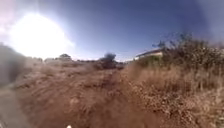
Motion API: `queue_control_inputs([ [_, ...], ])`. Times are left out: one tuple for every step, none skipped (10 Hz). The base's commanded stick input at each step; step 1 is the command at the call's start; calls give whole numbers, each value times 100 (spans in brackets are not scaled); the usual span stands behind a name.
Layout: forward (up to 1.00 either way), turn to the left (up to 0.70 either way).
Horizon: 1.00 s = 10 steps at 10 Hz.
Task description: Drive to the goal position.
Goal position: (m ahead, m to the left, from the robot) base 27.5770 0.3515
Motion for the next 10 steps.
queue_control_inputs([
  [50,0],
  [50,0],
  [50,0],
  [50,0],
  [50,0],
  [50,0],
  [50,0],
  [50,0],
  [50,0],
  [50,0],
])
